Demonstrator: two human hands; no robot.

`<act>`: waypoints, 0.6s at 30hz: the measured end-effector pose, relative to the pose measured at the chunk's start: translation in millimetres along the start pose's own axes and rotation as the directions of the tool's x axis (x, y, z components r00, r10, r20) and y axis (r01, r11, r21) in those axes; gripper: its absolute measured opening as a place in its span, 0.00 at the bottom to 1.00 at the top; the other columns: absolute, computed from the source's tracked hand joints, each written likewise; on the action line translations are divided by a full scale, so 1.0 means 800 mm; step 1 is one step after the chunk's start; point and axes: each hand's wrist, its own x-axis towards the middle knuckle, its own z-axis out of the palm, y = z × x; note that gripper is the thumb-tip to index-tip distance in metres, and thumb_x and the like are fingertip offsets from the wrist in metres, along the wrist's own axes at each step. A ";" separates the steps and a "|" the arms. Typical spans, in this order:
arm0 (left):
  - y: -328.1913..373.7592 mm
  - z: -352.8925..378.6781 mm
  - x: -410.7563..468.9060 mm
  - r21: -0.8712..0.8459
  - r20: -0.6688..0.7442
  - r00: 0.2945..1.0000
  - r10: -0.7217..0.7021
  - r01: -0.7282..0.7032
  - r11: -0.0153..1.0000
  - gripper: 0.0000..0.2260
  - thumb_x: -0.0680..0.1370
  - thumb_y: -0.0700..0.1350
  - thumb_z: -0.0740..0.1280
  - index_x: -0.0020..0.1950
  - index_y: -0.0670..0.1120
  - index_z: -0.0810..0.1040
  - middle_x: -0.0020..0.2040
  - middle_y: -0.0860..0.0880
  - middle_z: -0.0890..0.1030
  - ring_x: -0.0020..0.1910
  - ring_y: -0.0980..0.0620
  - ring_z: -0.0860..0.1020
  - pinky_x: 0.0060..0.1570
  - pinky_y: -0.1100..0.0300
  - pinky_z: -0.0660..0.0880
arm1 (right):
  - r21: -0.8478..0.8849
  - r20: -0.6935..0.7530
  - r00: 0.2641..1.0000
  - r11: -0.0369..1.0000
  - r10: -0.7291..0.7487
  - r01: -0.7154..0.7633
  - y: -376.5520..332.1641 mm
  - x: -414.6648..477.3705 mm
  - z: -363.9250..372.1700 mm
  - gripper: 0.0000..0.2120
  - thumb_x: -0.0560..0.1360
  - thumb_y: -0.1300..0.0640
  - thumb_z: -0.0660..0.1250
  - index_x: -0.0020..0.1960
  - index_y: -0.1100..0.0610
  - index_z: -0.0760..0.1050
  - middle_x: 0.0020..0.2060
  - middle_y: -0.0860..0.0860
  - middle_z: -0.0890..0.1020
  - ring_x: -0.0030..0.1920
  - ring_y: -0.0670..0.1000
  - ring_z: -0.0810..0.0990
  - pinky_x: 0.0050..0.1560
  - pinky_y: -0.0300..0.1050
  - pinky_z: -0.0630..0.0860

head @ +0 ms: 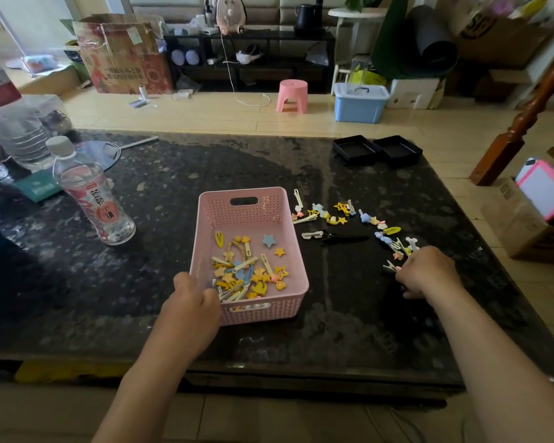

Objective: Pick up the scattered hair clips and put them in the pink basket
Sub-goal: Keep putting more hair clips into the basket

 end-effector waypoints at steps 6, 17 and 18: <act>0.000 0.002 0.002 -0.007 -0.035 0.999 0.009 -0.009 1.000 0.09 0.79 0.43 0.58 0.58 0.42 0.66 0.34 0.50 0.70 0.29 0.56 0.68 0.26 0.82 0.67 | 0.485 0.037 0.940 0.828 -0.339 0.280 -0.032 -0.041 -0.013 0.04 0.73 0.67 0.71 0.45 0.59 0.81 0.41 0.58 0.83 0.39 0.53 0.84 0.40 0.48 0.84; -0.002 0.002 0.002 0.008 -0.036 0.999 0.020 -0.020 1.000 0.06 0.79 0.44 0.58 0.55 0.47 0.64 0.34 0.51 0.71 0.29 0.56 0.70 0.20 0.78 0.68 | 0.508 -0.030 0.604 0.508 -0.797 0.696 -0.108 -0.143 0.031 0.07 0.75 0.54 0.73 0.51 0.54 0.83 0.36 0.48 0.84 0.32 0.47 0.83 0.35 0.44 0.82; -0.001 0.001 0.002 0.002 -0.038 0.999 0.021 -0.021 1.000 0.06 0.79 0.44 0.58 0.54 0.48 0.64 0.34 0.51 0.71 0.29 0.57 0.70 0.20 0.78 0.68 | 0.516 -0.022 0.589 0.495 -0.808 0.699 -0.109 -0.142 0.034 0.09 0.75 0.54 0.72 0.55 0.54 0.82 0.39 0.47 0.83 0.34 0.46 0.83 0.37 0.43 0.81</act>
